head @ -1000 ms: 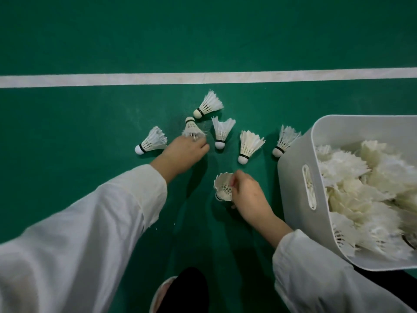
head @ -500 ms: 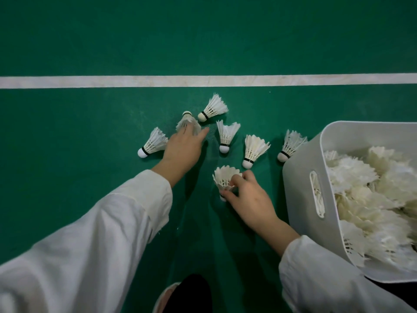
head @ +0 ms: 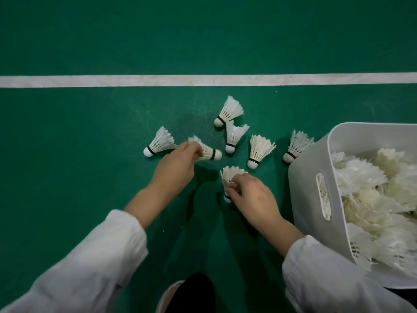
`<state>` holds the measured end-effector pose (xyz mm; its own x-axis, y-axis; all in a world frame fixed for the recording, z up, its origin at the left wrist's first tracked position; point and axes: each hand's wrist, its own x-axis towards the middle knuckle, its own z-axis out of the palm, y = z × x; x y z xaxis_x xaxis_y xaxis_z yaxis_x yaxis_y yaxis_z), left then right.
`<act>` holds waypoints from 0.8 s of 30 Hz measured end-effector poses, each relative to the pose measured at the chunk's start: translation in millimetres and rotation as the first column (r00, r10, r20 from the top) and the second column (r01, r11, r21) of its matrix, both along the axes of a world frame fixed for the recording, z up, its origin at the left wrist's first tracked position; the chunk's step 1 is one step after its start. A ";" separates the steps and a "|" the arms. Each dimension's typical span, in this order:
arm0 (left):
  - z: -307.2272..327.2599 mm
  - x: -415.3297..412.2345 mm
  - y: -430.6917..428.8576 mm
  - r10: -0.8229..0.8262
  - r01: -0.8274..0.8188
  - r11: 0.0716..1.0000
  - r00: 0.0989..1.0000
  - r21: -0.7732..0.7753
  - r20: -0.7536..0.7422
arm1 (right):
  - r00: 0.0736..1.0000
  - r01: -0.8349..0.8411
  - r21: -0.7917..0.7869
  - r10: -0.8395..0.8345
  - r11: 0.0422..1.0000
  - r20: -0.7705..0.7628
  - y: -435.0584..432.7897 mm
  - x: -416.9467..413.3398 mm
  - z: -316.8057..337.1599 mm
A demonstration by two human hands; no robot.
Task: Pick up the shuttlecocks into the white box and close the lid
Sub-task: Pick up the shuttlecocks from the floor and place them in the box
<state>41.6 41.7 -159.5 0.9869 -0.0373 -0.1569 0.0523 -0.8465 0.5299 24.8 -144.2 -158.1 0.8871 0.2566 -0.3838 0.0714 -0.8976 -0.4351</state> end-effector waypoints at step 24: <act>94.8 21.3 -6.0 -0.126 0.122 0.854 0.992 0.505 -0.028 | 0.907 -0.398 0.059 0.382 0.916 0.178 -25.5 40.7 97.0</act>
<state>62.9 35.7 -64.7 0.9804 -0.0768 -0.1815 -0.0729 -0.9969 0.0281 65.5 -169.7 -61.1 0.7562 0.6217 -0.2039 0.4826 -0.7405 -0.4678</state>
